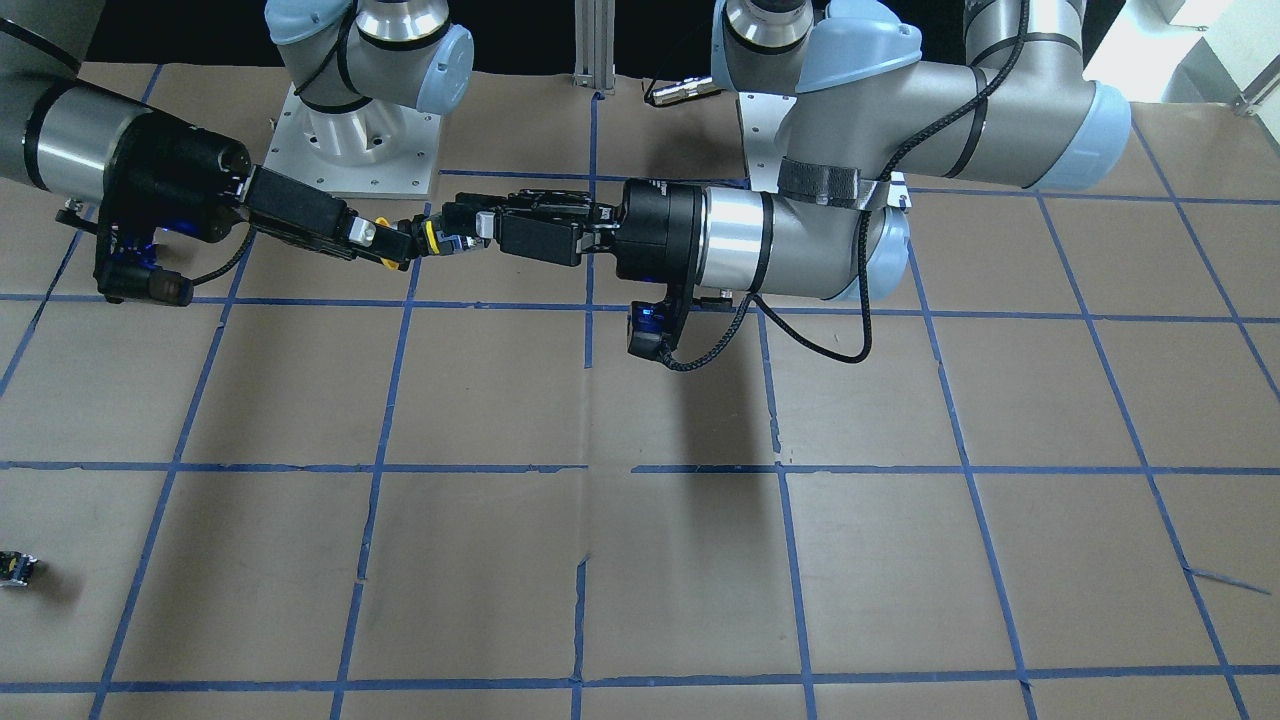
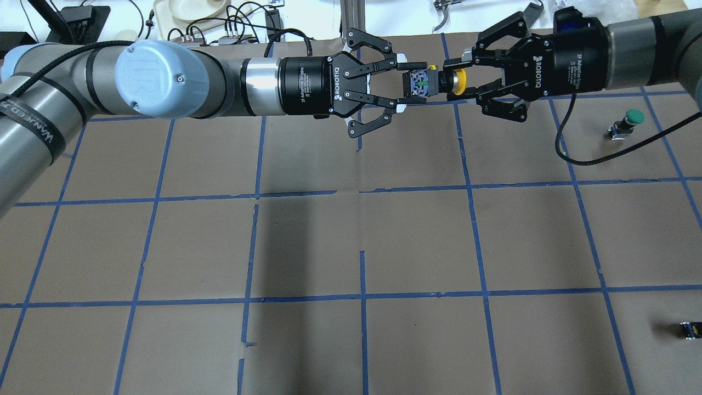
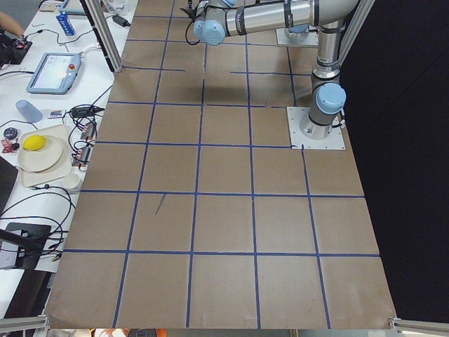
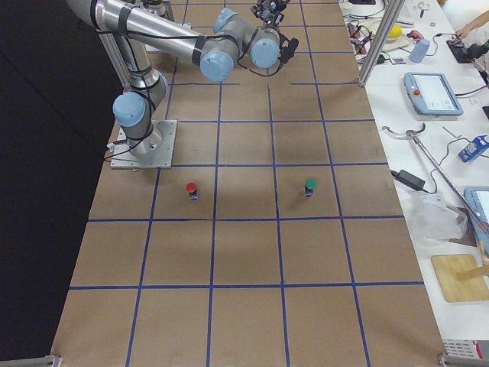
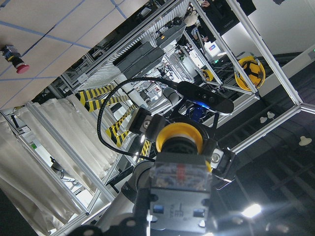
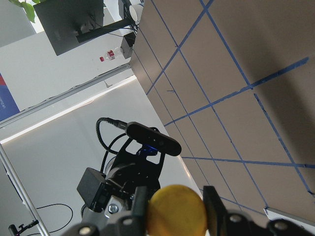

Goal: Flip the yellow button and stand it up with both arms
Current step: 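Close the right gripper on the yellow cap held by the left gripper, then open and withdraw the left gripper while the right gripper carries the button away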

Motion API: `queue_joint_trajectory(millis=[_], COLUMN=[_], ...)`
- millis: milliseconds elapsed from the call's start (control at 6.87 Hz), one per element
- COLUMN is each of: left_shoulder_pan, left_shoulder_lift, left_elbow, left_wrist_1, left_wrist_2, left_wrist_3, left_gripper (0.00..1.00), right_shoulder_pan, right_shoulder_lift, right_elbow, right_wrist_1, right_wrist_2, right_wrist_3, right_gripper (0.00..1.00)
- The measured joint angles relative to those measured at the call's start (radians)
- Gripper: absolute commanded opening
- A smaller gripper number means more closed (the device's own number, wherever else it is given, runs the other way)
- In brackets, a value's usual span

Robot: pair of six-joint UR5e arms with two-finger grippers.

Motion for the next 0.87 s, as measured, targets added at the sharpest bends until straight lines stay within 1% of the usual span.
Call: queue_joint_trajectory(millis=[146, 291, 728, 874], left_shoulder_pan=[0.0, 0.0, 0.003, 0.009], left_shoulder_lift=[0.003, 0.007, 0.028, 0.031], left_elbow=[0.0, 0.0, 0.006, 0.014], left_wrist_1=[0.0, -0.001, 0.004, 0.007], left_wrist_2=[0.0, 0.001, 0.01, 0.03], left_wrist_3=[0.0, -0.004, -0.056, -0.061], left_gripper=[0.86, 0.92, 0.9, 0.91], right_shoulder_pan=[0.0, 0.0, -0.008, -0.024], right_shoulder_lift=[-0.002, -0.003, -0.012, -0.014], right_elbow=[-0.001, -0.002, -0.016, -0.027], right_wrist_1=[0.002, 0.003, 0.0, -0.011], right_wrist_2=[-0.001, -0.001, -0.007, -0.036], right_wrist_3=[0.0, 0.0, 0.0, 0.0], right_gripper=[0.19, 0.19, 0.19, 0.19])
